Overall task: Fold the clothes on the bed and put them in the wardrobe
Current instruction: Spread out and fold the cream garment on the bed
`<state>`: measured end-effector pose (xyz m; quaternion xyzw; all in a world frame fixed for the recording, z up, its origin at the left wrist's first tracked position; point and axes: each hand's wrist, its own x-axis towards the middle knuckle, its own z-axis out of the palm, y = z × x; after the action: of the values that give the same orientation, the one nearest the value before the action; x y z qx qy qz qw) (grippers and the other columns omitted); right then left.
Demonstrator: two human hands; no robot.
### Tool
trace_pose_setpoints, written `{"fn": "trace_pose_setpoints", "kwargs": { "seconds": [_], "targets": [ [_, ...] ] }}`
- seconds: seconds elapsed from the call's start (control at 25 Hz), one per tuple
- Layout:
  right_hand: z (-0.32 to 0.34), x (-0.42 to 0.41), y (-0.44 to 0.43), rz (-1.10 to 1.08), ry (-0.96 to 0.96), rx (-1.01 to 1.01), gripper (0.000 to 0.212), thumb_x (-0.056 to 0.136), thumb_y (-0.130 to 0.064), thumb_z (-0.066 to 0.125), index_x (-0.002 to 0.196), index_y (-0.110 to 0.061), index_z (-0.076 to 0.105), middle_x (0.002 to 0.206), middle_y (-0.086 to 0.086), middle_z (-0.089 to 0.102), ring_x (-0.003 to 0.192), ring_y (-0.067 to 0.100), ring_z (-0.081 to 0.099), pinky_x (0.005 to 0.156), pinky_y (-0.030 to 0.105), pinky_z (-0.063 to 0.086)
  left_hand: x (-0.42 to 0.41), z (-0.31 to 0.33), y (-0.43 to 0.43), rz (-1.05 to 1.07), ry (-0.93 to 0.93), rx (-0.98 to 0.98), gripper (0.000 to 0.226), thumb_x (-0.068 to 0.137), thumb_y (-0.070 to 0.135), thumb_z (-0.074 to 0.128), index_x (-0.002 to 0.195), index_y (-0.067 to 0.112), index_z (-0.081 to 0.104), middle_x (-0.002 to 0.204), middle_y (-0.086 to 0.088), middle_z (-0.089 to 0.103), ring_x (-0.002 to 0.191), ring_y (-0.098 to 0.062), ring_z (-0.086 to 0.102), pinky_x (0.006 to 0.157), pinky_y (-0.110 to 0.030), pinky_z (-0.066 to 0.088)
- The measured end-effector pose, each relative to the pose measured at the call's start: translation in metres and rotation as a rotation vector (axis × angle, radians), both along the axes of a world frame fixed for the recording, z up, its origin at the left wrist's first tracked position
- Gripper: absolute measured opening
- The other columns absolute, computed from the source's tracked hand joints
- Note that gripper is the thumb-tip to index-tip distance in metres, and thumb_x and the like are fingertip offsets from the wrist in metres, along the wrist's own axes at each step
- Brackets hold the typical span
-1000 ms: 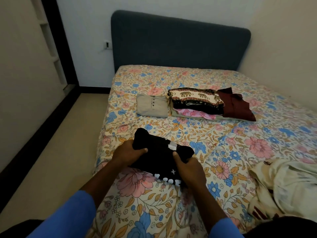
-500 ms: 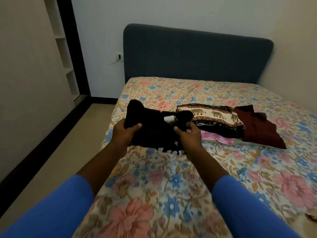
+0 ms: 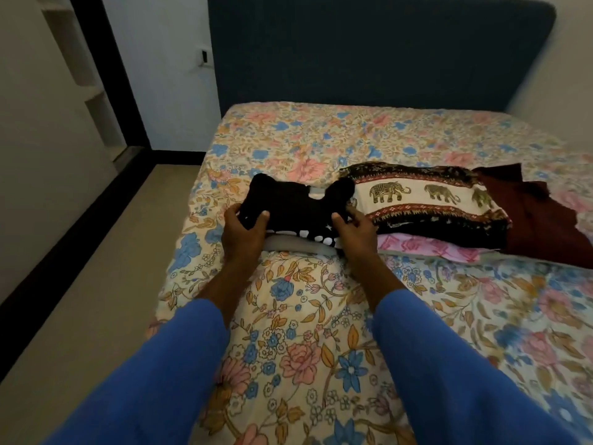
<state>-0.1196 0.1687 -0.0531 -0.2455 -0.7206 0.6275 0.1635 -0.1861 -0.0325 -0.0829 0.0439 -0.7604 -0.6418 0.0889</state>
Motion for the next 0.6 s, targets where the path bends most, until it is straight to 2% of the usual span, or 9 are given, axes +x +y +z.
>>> {"fn": "trace_pose_setpoints", "kwargs": {
  "seconds": [0.08, 0.16, 0.24, 0.32, 0.44, 0.52, 0.6],
  "targets": [
    [0.008, 0.015, -0.011, 0.033, 0.001, -0.079, 0.048, 0.100, -0.024, 0.067, 0.146, -0.016, 0.053, 0.129, 0.006, 0.064, 0.097, 0.007, 0.063, 0.080, 0.020, 0.057, 0.035, 0.003, 0.003, 0.046, 0.177, -0.279, 0.064, 0.096, 0.037, 0.068, 0.149, 0.013, 0.041, 0.150, -0.013, 0.044, 0.134, -0.031, 0.049, 0.103, -0.038, 0.046],
    [0.009, 0.047, -0.025, 0.092, -0.087, -0.046, 0.053, 0.094, -0.030, 0.073, 0.143, -0.020, 0.056, 0.130, 0.008, 0.066, 0.108, 0.022, 0.067, 0.096, 0.043, 0.058, 0.086, 0.003, 0.003, 0.000, 0.387, -0.610, 0.065, 0.097, 0.039, 0.065, 0.151, 0.013, 0.040, 0.160, -0.013, 0.032, 0.144, -0.033, 0.038, 0.110, -0.046, 0.038],
    [0.010, 0.099, -0.021, 0.154, -0.146, 0.016, 0.055, 0.084, -0.038, 0.078, 0.134, -0.023, 0.058, 0.123, 0.012, 0.068, 0.107, 0.030, 0.070, 0.097, 0.052, 0.057, 0.134, 0.004, 0.011, -0.184, 0.589, -0.791, 0.063, 0.096, 0.047, 0.061, 0.147, 0.013, 0.046, 0.161, -0.013, 0.033, 0.145, -0.035, 0.038, 0.108, -0.052, 0.036],
    [0.040, 0.171, -0.003, 0.204, -0.180, 0.179, 0.047, 0.088, -0.037, 0.076, 0.130, -0.023, 0.060, 0.121, 0.013, 0.067, 0.105, 0.032, 0.070, 0.093, 0.048, 0.058, 0.173, 0.006, 0.033, -0.411, 0.675, -0.817, 0.064, 0.093, 0.055, 0.056, 0.142, 0.014, 0.051, 0.158, -0.013, 0.038, 0.143, -0.035, 0.041, 0.105, -0.054, 0.041],
    [0.088, 0.284, 0.062, 0.195, -0.321, 0.531, 0.038, 0.096, -0.036, 0.070, 0.128, -0.016, 0.067, 0.123, 0.008, 0.068, 0.111, 0.024, 0.067, 0.088, 0.033, 0.051, 0.226, 0.009, 0.091, -0.714, 0.637, -0.823, 0.077, 0.091, 0.074, 0.041, 0.143, 0.018, 0.051, 0.156, -0.011, 0.042, 0.144, -0.034, 0.042, 0.106, -0.056, 0.045],
    [0.106, 0.357, 0.121, 0.054, -0.476, 0.720, 0.041, 0.095, -0.040, 0.070, 0.128, -0.017, 0.067, 0.126, 0.006, 0.067, 0.115, 0.022, 0.064, 0.088, 0.030, 0.047, 0.257, 0.010, 0.133, -0.867, 0.555, -0.852, 0.092, 0.085, 0.086, 0.031, 0.148, 0.021, 0.047, 0.160, -0.011, 0.038, 0.147, -0.033, 0.038, 0.109, -0.055, 0.043],
    [0.114, 0.429, 0.170, -0.074, -0.665, 0.779, 0.047, 0.090, -0.043, 0.074, 0.130, -0.019, 0.065, 0.126, 0.006, 0.065, 0.114, 0.022, 0.063, 0.090, 0.031, 0.049, 0.286, 0.013, 0.165, -0.979, 0.493, -0.964, 0.099, 0.081, 0.088, 0.024, 0.156, 0.023, 0.037, 0.166, -0.009, 0.029, 0.153, -0.029, 0.027, 0.117, -0.056, 0.033]
  ]
}}
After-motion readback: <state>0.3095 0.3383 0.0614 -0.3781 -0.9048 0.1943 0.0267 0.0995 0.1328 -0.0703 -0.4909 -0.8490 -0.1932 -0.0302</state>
